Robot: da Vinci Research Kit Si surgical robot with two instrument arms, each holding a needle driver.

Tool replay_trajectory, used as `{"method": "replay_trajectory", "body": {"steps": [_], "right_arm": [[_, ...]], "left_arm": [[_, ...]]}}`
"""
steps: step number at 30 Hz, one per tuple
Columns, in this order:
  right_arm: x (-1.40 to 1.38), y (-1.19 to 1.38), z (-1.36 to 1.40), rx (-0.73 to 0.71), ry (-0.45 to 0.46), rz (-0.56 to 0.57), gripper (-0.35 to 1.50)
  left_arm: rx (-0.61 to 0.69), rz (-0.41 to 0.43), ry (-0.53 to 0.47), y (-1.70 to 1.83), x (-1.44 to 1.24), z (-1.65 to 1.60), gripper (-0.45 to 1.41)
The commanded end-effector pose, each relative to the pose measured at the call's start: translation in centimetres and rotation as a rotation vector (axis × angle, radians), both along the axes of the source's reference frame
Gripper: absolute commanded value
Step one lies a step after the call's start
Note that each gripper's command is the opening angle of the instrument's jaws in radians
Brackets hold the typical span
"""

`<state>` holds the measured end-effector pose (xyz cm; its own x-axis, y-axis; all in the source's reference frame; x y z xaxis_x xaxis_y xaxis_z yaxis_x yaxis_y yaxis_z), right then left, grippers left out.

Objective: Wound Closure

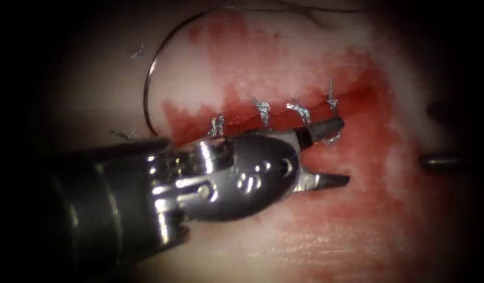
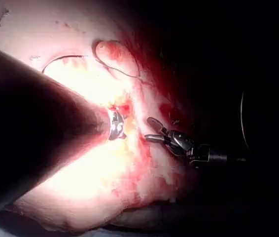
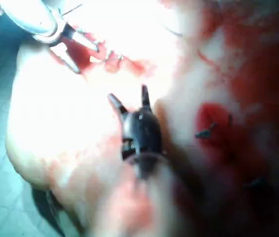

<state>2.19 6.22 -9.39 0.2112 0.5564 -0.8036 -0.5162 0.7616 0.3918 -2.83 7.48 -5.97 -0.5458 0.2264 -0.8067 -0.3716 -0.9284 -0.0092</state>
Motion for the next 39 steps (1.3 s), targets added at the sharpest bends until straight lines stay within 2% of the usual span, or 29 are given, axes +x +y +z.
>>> {"method": "replay_trajectory", "body": {"steps": [1, 4, 6, 13, 19, 20, 22, 25, 26, 30, 39], "right_arm": [[0.12, -0.03, 0.07, -0.002, 0.007, -0.002, 1.41], [0.15, -0.04, 0.08, -0.004, 0.007, -0.002, 1.41], [0.15, -0.04, 0.08, -0.009, 0.005, -0.005, 1.41], [0.15, -0.04, 0.08, -0.013, 0.003, -0.008, 1.41], [0.14, -0.04, 0.08, -0.013, 0.003, -0.008, 1.41], [0.14, -0.04, 0.08, -0.013, 0.003, -0.008, 1.41], [0.14, -0.04, 0.08, -0.013, 0.003, -0.008, 1.41], [0.14, -0.04, 0.08, -0.013, 0.003, -0.009, 1.41], [0.14, -0.04, 0.08, -0.013, 0.003, -0.009, 1.41], [0.14, -0.04, 0.08, -0.013, 0.003, -0.009, 1.41], [0.19, -0.07, 0.09, -0.016, 0.002, -0.017, 1.41]], "left_arm": [[-0.007, 0.0, 0.003, 0.07, -0.05, 0.05, 0.6], [-0.019, -0.012, 0.021, 0.13, 0.01, 0.12, 0.49], [0.014, -0.049, 0.011, 0.11, 0.03, 0.17, 0.14], [0.05, -0.093, -0.003, 0.05, -0.03, 0.18, 0.11], [0.032, -0.115, -0.019, 0.1, -0.03, 0.19, 0.28], [0.031, -0.117, -0.02, 0.11, -0.03, 0.19, 0.26], [0.036, -0.126, -0.022, 0.09, -0.04, 0.2, 0.06], [0.086, -0.135, -0.078, 0.03, -0.04, 0.22, -0.06], [0.104, -0.141, -0.096, 0.02, -0.04, 0.22, -0.16], [0.113, -0.141, -0.107, 0.02, -0.04, 0.24, -0.35], [0.157, -0.151, -0.144, 0.08, -0.02, 0.21, -0.35]]}}
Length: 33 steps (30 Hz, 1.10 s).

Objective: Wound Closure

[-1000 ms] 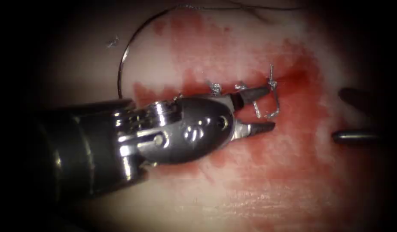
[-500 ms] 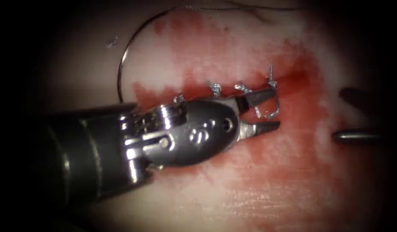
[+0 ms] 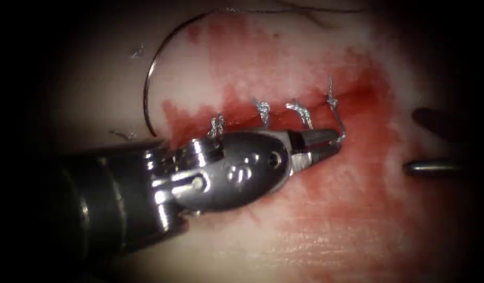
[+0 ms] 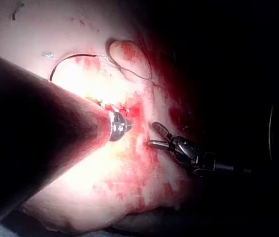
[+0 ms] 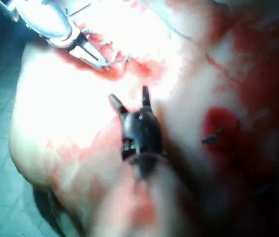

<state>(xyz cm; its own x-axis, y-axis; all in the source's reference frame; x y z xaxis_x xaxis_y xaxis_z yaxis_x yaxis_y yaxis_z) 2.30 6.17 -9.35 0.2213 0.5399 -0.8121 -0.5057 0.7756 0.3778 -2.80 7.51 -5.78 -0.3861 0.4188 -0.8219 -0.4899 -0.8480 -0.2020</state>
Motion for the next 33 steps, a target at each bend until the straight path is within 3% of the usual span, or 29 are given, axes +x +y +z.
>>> {"method": "replay_trajectory", "body": {"steps": [1, 4, 12, 18, 21, 26, 29, 33], "right_arm": [[0.09, -0.02, 0.05, 0.001, 0.006, -0.004, 1.41], [0.1, -0.02, 0.05, -0.002, 0.015, -0.021, 1.38], [0.08, -0.02, 0.05, -0.005, 0.021, -0.035, 1.31], [0.14, -0.01, 0.06, -0.046, 0.016, -0.071, 1.3], [0.24, 0.04, 0.07, -0.116, 0.005, -0.127, 1.3], [0.62, 0.13, 0.03, -0.18, 0.034, -0.198, 1.31], [0.86, 0.23, 0.04, -0.245, -0.005, -0.218, 1.18], [0.97, 0.27, 0.16, -0.273, -0.051, -0.234, 1.21]], "left_arm": [[0.011, -0.005, -0.011, 0.06, -0.05, 0.02, -0.35], [0.07, -0.037, -0.045, 0.1, 0.01, -0.02, -0.35], [0.057, 0.043, -0.105, 0.18, 0.09, -0.08, -0.35], [0.029, 0.05, -0.152, 0.34, 0.18, -0.02, -0.35], [0.044, 0.041, -0.168, 0.41, 0.22, 0.03, -0.35], [0.053, 0.042, -0.178, 0.49, 0.26, 0.08, -0.35], [0.053, 0.045, -0.181, 0.48, 0.26, 0.07, -0.35], [0.055, 0.049, -0.185, 0.46, 0.28, 0.03, -0.35]]}}
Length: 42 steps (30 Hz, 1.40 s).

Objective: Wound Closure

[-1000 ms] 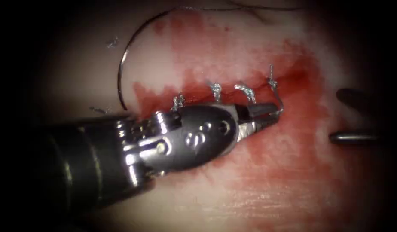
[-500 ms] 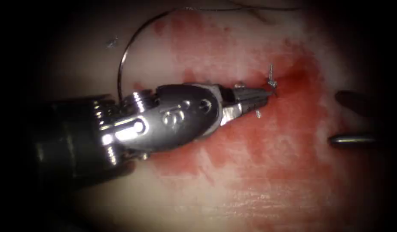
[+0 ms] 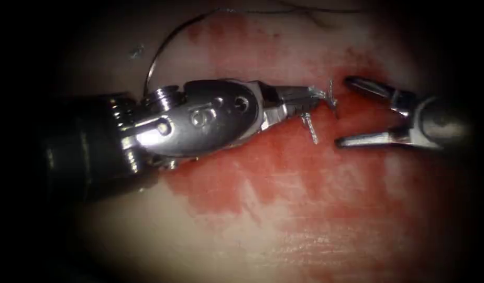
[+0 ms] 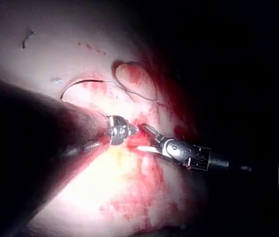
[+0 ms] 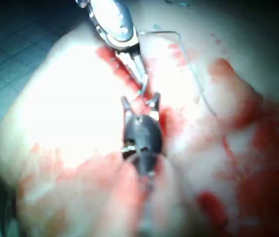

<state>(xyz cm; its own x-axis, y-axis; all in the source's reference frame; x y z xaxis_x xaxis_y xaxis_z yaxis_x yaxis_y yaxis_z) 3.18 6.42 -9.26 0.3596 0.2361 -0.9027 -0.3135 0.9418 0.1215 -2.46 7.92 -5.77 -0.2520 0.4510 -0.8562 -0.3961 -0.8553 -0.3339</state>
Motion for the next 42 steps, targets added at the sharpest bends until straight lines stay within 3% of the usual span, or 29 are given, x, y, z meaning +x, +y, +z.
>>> {"method": "replay_trajectory", "body": {"steps": [1, 11, 24, 35, 42], "right_arm": [[0.08, 0.02, 0.09, -0.007, -0.012, 0.014, 1.23], [0.2, 0.0, 0.2, -0.003, -0.051, 0.017, 1.31], [0.38, 0.09, 0.22, -0.001, -0.049, 0.031, 1.3], [0.71, 0.1, 0.28, 0.0, -0.021, 0.019, 1.3], [0.72, 0.07, 0.35, -0.008, -0.02, 0.014, 1.28]], "left_arm": [[-0.001, -0.002, 0.0, 0.05, -0.06, 0.01, -0.35], [0.01, -0.002, -0.013, 0.04, -0.1, -0.19, -0.35], [0.008, -0.004, -0.008, 0.03, -0.09, -0.18, -0.35], [0.007, -0.003, -0.005, 0.03, -0.04, -0.17, -0.35], [0.008, -0.005, -0.004, 0.04, -0.03, -0.17, -0.35]]}}
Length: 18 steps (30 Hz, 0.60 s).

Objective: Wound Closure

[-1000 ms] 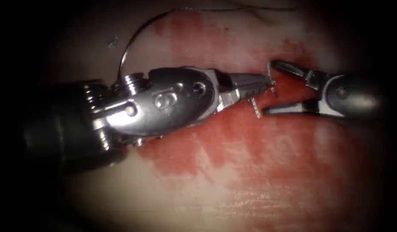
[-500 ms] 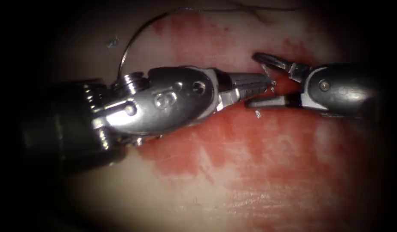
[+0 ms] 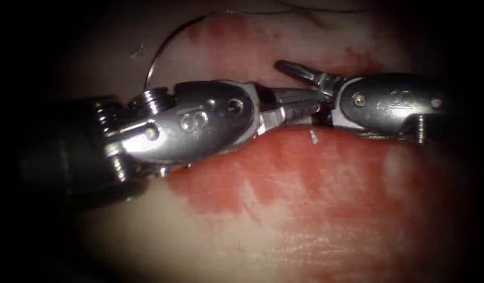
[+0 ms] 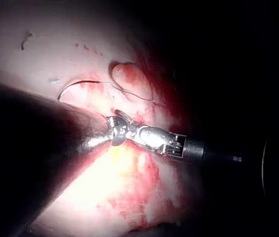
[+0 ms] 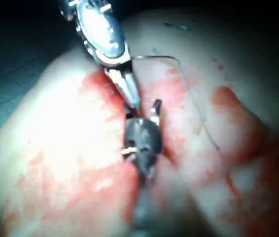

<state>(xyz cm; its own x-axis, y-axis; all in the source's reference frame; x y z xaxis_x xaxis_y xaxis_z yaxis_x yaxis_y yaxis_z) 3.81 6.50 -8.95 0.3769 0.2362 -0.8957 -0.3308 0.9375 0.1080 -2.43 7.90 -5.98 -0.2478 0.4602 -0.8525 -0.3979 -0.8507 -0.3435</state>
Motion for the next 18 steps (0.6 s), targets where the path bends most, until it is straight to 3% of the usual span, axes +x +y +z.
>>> {"method": "replay_trajectory", "body": {"steps": [1, 8, 13, 14, 15, 16, 18], "right_arm": [[0.09, -0.02, 0.04, -0.002, 0.004, -0.002, 1.28], [0.12, -0.01, 0.04, -0.003, 0.004, -0.001, 1.26], [0.13, -0.02, -0.01, 0.003, 0.005, -0.004, 1.13], [0.12, -0.03, -0.01, 0.003, 0.006, -0.005, 0.98], [0.09, -0.06, 0.0, 0.0, 0.02, -0.018, 0.02], [0.06, -0.07, -0.01, 0.001, 0.031, -0.029, -0.35], [0.01, -0.04, -0.05, 0.008, 0.037, -0.037, -0.35]], "left_arm": [[-0.002, -0.001, -0.001, 0.06, -0.06, 0.03, -0.35], [-0.002, -0.002, 0.0, 0.04, -0.07, 0.03, -0.35], [-0.003, -0.002, 0.001, 0.04, -0.08, 0.03, -0.35], [-0.003, -0.002, 0.001, 0.04, -0.08, 0.03, -0.35], [-0.003, -0.001, 0.0, 0.03, -0.07, 0.03, -0.35], [-0.003, -0.001, 0.0, 0.03, -0.07, 0.03, -0.35], [-0.003, -0.001, 0.0, 0.03, -0.07, 0.03, -0.35]]}}
